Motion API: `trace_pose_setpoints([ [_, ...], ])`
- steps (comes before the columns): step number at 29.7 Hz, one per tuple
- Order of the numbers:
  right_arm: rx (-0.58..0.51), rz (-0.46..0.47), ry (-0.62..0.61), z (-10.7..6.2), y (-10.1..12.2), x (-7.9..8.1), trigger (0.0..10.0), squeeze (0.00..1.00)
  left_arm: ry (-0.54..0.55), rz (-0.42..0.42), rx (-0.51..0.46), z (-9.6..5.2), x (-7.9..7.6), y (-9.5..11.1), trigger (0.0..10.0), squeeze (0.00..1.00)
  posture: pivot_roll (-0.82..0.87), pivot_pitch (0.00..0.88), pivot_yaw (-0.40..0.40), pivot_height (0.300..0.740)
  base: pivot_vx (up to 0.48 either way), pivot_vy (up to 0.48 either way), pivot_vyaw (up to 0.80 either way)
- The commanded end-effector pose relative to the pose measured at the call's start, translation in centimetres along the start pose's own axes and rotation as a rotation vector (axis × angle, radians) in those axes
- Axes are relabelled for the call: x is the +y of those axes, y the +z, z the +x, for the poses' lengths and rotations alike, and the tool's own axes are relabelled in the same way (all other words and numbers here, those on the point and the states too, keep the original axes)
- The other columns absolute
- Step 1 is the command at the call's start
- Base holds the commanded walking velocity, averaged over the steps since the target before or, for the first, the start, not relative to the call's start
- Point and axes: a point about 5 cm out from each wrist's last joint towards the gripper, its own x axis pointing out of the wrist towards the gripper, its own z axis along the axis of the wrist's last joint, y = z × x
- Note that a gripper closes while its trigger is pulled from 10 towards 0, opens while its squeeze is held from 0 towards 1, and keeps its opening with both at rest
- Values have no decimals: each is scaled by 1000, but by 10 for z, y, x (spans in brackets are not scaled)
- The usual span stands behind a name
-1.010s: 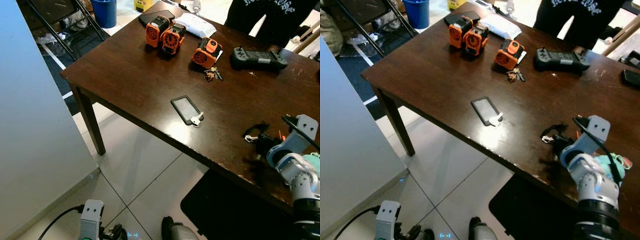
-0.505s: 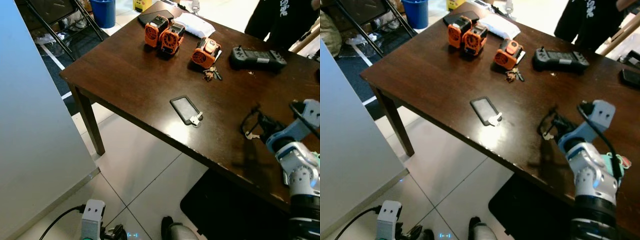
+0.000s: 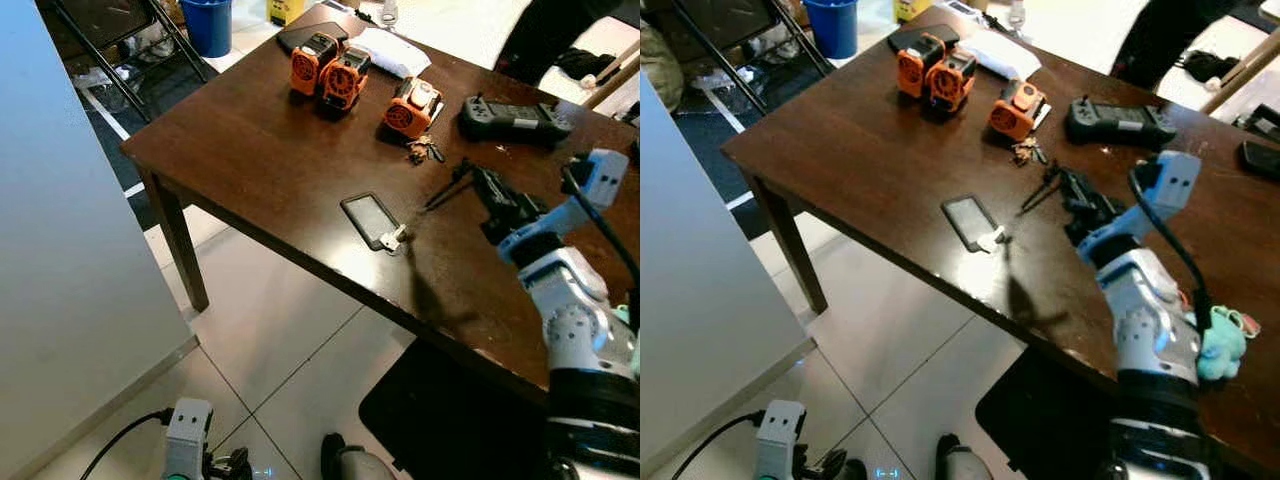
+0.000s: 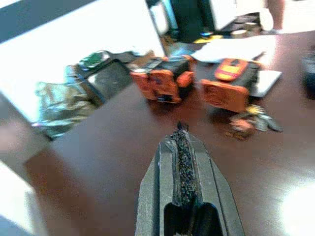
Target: Hang keys on a hook
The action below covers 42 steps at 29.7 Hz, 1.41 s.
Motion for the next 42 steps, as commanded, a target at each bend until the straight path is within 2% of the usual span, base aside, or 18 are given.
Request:
trace_pose_setpoints([
  [1, -40, 11, 99, 7, 0, 19, 0, 0, 10, -28, 49, -3, -1, -13, 10000, 0, -75, 105, -34, 740, 0, 0, 0],
  [2, -40, 11, 99, 7, 0, 19, 0, 0, 10, -28, 49, -3, -1, -13, 10000, 0, -75, 105, -34, 740, 0, 0, 0],
  [4, -69, 30, 210, 18, -2, 46, 0, 0, 26, -32, 57, -3, 0, -13, 10000, 0, -71, 101, -28, 740, 0, 0, 0],
  [5, -69, 30, 210, 18, -2, 46, 0, 0, 26, -32, 57, -3, 0, -13, 10000, 0, -71, 101, -28, 740, 0, 0, 0],
  [7, -81, 40, 292, 27, -3, 67, 0, 0, 43, -32, 68, -3, 2, -14, 10000, 0, -66, 100, -23, 740, 0, 0, 0],
  [10, -85, 45, 329, 32, -3, 78, 0, 0, 54, -30, 75, -4, 3, -14, 10000, 0, -63, 101, -23, 740, 0, 0, 0],
  [11, -86, 48, 384, 36, -5, 93, 0, 0, 73, -33, 84, -5, 5, -16, 10000, 0, -58, 100, -23, 740, 0, 0, 0],
  [12, -86, 48, 384, 36, -5, 93, 0, 0, 73, -33, 84, -5, 5, -16, 10000, 0, -58, 100, -23, 740, 0, 0, 0],
  [13, -72, 31, 430, 40, -8, 105, 0, 0, 90, -36, 90, -6, 6, -18, 10000, 0, -51, 100, -23, 740, 0, 0, 0],
  [15, -72, 31, 430, 40, -8, 105, 0, 0, 90, -36, 90, -6, 6, -18, 10000, 0, -51, 100, -23, 740, 0, 0, 0],
  [16, -66, 22, 470, 43, -11, 116, 0, 0, 101, -41, 94, -7, 8, -19, 10000, 0, -39, 101, -26, 740, 0, 0, 725],
  [17, -66, 22, 470, 43, -11, 116, 0, 0, 101, -41, 94, -7, 8, -19, 10000, 0, -39, 101, -26, 740, 0, 0, 725],
  [18, -62, 20, 507, 44, -14, 125, 0, 0, 114, -47, 102, -9, 10, -21, 10000, 0, -28, 102, -26, 740, 0, 0, 725],
  [22, -66, 41, 562, 46, -17, 137, 0, 0, 135, -60, 123, -13, 12, -29, 10000, 0, -15, 104, -24, 740, 0, 0, 730],
  [24, -66, 41, 562, 46, -17, 137, 0, 0, 135, -60, 123, -13, 12, -29, 10000, 0, -15, 104, -24, 740, 0, 0, 731],
  [27, -77, 56, 679, 44, -15, 154, 0, 0, 176, -77, 184, -20, 15, -45, 10000, 0, -5, 105, -26, 740, 0, 0, 731],
  [29, -77, 48, 709, 43, -14, 159, 0, 0, 182, -81, 198, -22, 15, -49, 10000, 0, -5, 105, -27, 740, 0, 0, 731],
  [42, -91, -1, 762, 49, -6, 165, 0, 0, 183, -96, 209, -24, 14, -53, 10000, 0, -4, 96, -34, 740, 0, 0, 729],
])
